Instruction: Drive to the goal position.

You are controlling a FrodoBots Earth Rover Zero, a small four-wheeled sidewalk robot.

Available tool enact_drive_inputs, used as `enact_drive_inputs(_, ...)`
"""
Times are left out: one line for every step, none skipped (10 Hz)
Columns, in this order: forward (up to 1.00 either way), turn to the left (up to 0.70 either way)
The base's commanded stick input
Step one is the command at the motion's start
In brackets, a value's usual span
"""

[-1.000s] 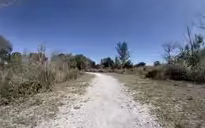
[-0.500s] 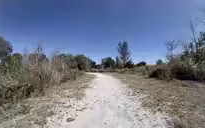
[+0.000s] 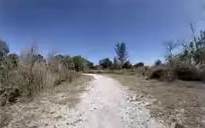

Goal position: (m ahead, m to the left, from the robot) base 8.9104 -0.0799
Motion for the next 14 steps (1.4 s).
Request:
enact_drive_inputs(0.70, 0.00)
enact_drive_inputs(0.70, 0.00)
enact_drive_inputs(0.70, 0.00)
enact_drive_inputs(0.70, 0.00)
enact_drive_inputs(0.70, 0.00)
enact_drive_inputs(0.70, 0.00)
enact_drive_inputs(0.70, 0.00)
enact_drive_inputs(0.70, -0.06)
enact_drive_inputs(0.70, -0.23)
enact_drive_inputs(0.70, -0.35)
enact_drive_inputs(0.70, -0.35)
enact_drive_inputs(0.70, -0.19)
enact_drive_inputs(0.70, 0.00)
enact_drive_inputs(0.70, 0.00)
